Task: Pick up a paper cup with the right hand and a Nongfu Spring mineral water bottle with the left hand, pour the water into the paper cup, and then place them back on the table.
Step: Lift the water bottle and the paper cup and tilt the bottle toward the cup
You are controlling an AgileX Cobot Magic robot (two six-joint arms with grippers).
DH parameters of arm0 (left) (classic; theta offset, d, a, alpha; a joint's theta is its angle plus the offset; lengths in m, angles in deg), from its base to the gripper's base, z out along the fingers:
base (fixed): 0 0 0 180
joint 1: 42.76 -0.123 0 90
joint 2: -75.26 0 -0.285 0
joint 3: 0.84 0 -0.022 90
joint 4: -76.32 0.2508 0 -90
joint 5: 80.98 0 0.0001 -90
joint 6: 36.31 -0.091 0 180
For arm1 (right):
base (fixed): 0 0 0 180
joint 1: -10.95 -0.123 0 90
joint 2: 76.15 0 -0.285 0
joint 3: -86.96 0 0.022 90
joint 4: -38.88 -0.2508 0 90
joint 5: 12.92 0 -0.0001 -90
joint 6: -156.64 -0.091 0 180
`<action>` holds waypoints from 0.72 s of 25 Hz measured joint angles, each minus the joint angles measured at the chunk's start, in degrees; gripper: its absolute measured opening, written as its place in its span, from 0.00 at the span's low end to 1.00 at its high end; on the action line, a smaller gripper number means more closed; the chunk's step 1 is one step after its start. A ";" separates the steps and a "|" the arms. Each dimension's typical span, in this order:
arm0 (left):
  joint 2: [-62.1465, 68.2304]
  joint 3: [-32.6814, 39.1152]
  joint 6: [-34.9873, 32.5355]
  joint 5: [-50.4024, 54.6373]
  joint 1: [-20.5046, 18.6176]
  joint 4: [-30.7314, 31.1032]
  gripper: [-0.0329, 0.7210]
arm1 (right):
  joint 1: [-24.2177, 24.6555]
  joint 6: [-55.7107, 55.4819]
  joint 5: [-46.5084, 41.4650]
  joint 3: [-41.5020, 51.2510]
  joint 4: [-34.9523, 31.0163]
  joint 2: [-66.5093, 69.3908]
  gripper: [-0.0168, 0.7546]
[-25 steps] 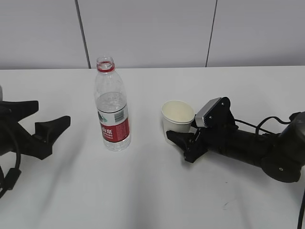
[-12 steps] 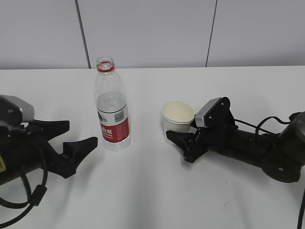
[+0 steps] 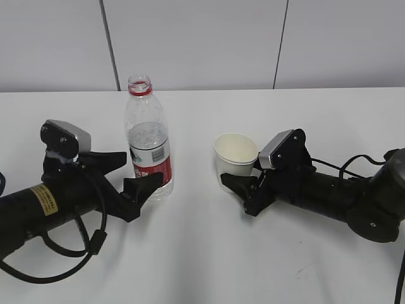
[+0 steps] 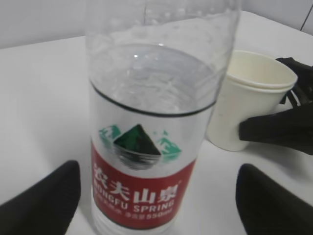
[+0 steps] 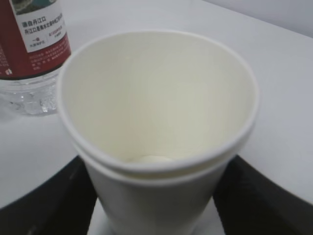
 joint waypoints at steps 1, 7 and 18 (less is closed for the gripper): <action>0.64 -0.70 0.00 0.00 -0.01 -0.15 0.83 | 0.00 0.00 0.00 0.00 0.00 0.00 0.69; 3.12 -5.64 0.68 0.17 -0.01 -0.60 0.83 | 0.00 0.00 0.00 0.00 0.00 0.00 0.69; 7.12 -10.38 2.57 1.74 1.23 -0.92 0.82 | 0.00 0.00 0.10 0.00 0.00 0.00 0.69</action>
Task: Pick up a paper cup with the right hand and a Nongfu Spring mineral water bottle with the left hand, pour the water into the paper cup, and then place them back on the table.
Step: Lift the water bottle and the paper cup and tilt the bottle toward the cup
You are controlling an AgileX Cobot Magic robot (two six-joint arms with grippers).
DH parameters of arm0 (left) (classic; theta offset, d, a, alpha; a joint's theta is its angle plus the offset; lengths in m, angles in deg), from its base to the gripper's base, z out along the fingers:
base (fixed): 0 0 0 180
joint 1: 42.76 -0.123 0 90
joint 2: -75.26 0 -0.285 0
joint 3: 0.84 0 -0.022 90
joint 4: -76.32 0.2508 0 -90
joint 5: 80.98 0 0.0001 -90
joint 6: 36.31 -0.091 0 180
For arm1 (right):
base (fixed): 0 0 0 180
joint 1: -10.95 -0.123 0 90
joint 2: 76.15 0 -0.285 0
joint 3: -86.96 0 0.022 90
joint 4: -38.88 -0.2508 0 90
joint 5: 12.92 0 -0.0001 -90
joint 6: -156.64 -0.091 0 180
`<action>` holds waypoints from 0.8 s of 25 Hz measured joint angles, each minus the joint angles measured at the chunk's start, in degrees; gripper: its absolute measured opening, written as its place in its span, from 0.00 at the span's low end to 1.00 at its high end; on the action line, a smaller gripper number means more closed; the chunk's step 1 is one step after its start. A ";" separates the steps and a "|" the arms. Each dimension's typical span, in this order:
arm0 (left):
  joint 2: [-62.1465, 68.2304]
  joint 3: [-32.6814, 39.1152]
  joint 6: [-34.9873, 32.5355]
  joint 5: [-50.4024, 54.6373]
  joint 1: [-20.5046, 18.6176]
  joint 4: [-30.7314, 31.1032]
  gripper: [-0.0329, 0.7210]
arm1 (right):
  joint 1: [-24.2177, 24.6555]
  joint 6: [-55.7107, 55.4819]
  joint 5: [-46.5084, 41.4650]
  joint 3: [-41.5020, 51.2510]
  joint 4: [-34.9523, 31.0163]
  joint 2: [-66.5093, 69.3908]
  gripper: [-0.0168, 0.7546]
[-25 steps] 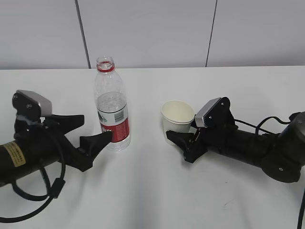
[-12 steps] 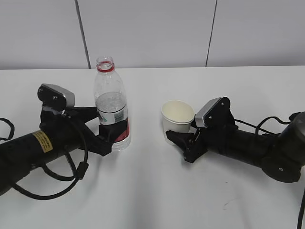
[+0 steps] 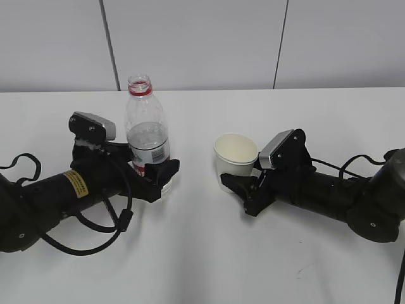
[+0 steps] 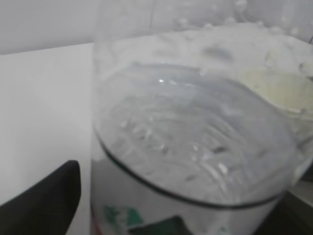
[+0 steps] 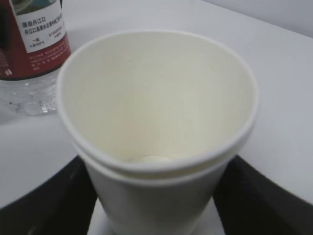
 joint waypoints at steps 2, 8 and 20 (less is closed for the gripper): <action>0.18 -0.44 0.00 1.27 0.42 -0.69 0.82 | 0.00 0.00 0.00 0.00 0.00 0.00 0.69; 0.18 -0.71 0.13 2.30 0.49 -0.95 0.67 | 0.00 0.00 0.00 0.00 0.00 0.00 0.69; -5.07 -0.98 0.07 14.10 0.49 0.08 0.61 | 0.00 -1.63 0.78 0.00 0.00 0.00 0.69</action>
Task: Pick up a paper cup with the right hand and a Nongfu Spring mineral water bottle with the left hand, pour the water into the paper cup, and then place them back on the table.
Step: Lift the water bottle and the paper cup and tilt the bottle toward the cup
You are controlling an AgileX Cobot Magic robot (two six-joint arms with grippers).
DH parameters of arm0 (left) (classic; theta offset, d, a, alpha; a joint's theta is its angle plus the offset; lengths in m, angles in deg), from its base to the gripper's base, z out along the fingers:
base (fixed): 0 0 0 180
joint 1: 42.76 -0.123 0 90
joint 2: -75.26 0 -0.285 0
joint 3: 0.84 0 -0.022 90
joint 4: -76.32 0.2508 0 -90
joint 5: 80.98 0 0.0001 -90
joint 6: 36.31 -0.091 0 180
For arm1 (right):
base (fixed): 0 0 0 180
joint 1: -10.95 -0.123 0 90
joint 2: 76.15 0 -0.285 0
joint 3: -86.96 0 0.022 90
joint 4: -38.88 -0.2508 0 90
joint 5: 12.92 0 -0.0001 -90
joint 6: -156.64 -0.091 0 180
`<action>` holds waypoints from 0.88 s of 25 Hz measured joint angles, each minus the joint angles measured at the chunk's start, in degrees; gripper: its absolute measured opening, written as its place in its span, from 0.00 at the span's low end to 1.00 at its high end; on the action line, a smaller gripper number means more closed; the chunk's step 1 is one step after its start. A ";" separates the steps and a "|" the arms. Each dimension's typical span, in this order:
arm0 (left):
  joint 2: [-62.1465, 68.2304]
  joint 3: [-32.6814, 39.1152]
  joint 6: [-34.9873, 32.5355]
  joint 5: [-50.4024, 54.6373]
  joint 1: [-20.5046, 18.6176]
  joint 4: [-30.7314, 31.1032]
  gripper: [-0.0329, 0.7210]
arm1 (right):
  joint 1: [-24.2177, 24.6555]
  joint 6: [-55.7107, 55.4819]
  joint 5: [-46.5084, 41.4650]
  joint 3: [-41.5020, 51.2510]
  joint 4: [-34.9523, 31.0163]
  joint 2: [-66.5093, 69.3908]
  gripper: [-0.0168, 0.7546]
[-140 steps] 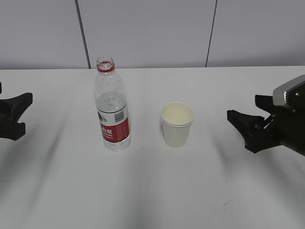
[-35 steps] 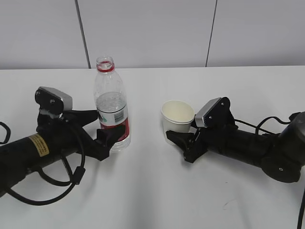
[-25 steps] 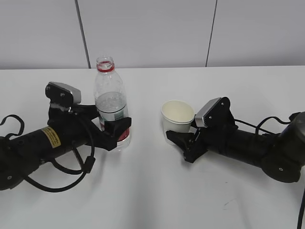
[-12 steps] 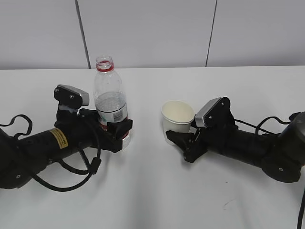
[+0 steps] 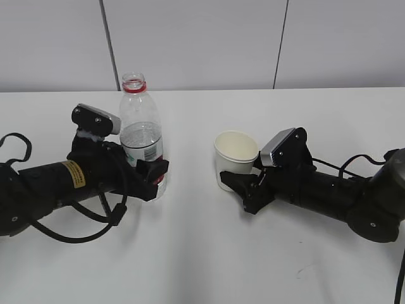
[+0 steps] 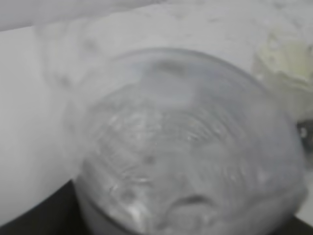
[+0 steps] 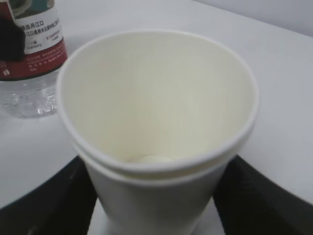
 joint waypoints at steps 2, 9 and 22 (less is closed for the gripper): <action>-1.80 0.07 -0.25 3.39 0.00 0.54 0.61 | 0.00 -0.13 0.37 0.00 0.00 0.00 0.69; -10.00 0.20 -0.54 18.53 0.00 2.86 0.61 | 0.00 0.20 0.71 0.00 0.00 -0.13 0.69; -15.16 -14.64 -0.54 47.72 0.58 14.63 0.61 | 0.00 0.20 -2.98 0.00 4.76 -6.15 0.69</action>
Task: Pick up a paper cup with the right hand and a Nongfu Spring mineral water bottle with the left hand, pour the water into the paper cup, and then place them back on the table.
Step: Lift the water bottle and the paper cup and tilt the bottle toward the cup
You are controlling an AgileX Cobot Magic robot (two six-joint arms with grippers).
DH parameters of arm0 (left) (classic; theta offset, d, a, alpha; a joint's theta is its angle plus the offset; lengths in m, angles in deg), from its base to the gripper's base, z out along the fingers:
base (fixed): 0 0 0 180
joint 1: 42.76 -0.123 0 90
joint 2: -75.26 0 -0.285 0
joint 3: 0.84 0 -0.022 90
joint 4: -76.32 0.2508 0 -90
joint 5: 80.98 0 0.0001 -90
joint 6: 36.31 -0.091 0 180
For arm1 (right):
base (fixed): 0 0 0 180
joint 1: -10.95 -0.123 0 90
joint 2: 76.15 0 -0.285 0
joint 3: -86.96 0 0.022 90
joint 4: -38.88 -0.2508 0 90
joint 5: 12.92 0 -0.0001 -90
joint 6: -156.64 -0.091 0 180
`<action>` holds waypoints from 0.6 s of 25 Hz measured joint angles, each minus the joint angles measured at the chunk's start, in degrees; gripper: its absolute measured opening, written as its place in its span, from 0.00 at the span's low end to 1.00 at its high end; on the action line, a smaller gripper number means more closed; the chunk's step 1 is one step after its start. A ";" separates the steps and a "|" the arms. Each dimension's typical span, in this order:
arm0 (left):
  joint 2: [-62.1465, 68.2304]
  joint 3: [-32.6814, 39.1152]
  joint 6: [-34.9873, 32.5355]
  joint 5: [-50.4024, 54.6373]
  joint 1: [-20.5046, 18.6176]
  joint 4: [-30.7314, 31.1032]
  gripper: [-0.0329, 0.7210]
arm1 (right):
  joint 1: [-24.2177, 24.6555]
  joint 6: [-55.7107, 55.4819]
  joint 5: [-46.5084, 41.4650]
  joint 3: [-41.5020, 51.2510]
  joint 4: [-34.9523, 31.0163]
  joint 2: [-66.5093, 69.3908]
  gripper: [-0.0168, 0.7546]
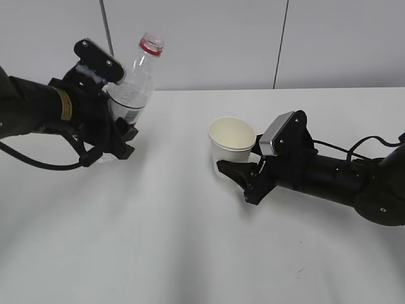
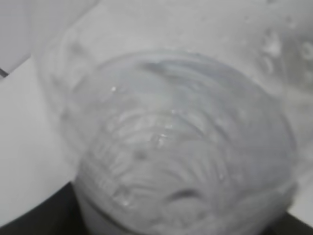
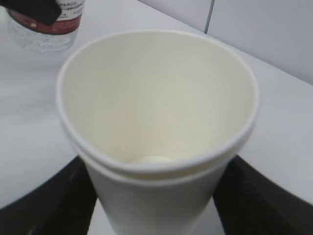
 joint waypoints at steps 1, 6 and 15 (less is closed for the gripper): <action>-0.12 -0.94 0.00 0.96 0.00 0.69 0.61 | 0.00 0.00 -0.11 0.00 0.16 -0.13 0.69; -0.32 -4.69 0.00 6.51 1.85 5.90 0.61 | 0.00 -0.78 -0.23 0.00 0.28 -0.13 0.69; -0.32 -6.21 -0.06 11.62 6.54 15.56 0.61 | 0.00 -4.79 -0.61 -2.05 3.36 -0.13 0.69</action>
